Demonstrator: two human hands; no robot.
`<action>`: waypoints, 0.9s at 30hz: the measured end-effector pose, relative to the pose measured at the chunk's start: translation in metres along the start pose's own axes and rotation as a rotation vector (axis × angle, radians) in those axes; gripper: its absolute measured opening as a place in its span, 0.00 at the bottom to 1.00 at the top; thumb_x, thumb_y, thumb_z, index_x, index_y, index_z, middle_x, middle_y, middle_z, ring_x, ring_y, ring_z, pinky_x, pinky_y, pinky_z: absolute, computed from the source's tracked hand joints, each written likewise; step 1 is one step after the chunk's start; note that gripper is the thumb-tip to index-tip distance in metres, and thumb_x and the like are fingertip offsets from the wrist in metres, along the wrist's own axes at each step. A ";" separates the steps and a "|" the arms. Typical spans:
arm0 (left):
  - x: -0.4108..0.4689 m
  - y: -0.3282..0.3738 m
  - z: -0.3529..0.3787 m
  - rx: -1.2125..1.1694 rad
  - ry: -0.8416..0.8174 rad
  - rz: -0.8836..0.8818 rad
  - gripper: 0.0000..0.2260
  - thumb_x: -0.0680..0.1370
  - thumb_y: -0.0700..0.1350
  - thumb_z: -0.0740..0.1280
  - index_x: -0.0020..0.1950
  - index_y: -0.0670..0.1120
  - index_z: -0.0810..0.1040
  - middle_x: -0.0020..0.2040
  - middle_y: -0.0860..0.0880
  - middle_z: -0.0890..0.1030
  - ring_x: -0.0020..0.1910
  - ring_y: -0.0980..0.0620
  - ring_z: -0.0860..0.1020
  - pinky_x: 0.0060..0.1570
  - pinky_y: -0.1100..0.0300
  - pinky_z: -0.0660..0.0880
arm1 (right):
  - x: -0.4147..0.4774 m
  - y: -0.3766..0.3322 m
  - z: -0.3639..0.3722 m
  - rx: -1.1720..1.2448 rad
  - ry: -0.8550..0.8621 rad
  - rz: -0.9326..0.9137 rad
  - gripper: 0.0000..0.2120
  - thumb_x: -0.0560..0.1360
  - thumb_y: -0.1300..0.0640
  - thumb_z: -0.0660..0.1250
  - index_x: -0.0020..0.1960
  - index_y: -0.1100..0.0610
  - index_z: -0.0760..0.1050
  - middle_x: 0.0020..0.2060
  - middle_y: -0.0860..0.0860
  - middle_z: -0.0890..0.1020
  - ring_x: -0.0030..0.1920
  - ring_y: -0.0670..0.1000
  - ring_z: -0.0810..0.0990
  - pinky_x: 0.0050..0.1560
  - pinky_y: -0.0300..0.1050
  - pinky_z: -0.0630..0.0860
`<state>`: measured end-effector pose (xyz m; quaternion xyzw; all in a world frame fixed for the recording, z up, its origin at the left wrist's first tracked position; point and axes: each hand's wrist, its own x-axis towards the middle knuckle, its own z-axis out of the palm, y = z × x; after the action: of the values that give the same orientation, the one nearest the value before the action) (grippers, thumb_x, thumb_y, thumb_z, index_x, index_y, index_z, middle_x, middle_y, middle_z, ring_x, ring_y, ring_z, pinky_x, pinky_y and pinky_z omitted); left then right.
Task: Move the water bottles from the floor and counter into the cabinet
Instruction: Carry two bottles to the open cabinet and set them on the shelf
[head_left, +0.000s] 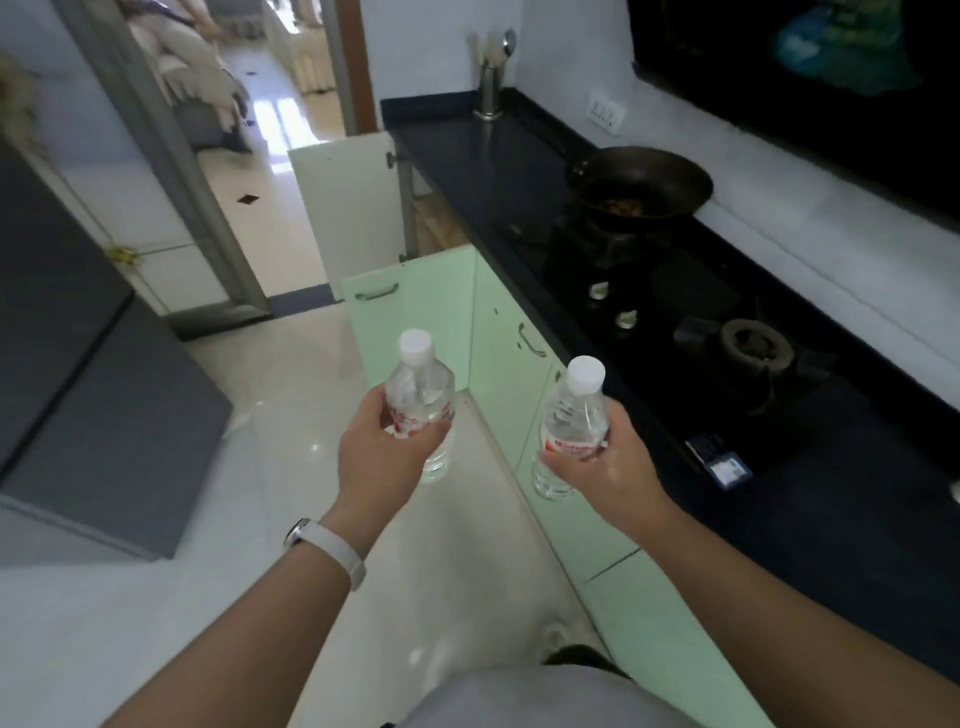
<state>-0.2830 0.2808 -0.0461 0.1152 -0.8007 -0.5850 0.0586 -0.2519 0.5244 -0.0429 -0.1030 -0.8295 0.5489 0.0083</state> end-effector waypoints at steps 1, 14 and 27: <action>0.004 -0.002 -0.005 0.004 0.028 -0.011 0.17 0.68 0.50 0.81 0.51 0.56 0.78 0.44 0.60 0.83 0.43 0.67 0.79 0.44 0.66 0.74 | 0.009 -0.003 0.007 -0.004 -0.027 -0.014 0.28 0.65 0.57 0.81 0.57 0.40 0.71 0.49 0.40 0.81 0.47 0.37 0.81 0.50 0.40 0.76; 0.097 0.017 -0.016 0.132 0.269 -0.097 0.17 0.69 0.53 0.79 0.55 0.58 0.78 0.45 0.63 0.82 0.45 0.70 0.78 0.44 0.66 0.73 | 0.168 -0.036 0.070 0.062 -0.284 -0.121 0.27 0.65 0.53 0.81 0.54 0.38 0.70 0.49 0.40 0.81 0.48 0.41 0.82 0.54 0.48 0.79; 0.184 0.030 0.000 0.129 0.429 -0.152 0.17 0.70 0.51 0.80 0.54 0.57 0.78 0.46 0.69 0.81 0.45 0.68 0.79 0.45 0.66 0.73 | 0.303 -0.071 0.108 0.056 -0.442 -0.197 0.30 0.65 0.54 0.81 0.60 0.41 0.68 0.50 0.37 0.80 0.49 0.40 0.80 0.49 0.39 0.75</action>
<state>-0.4642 0.2430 -0.0251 0.3005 -0.7946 -0.4975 0.1755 -0.5742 0.4536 -0.0512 0.1013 -0.8016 0.5775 -0.1169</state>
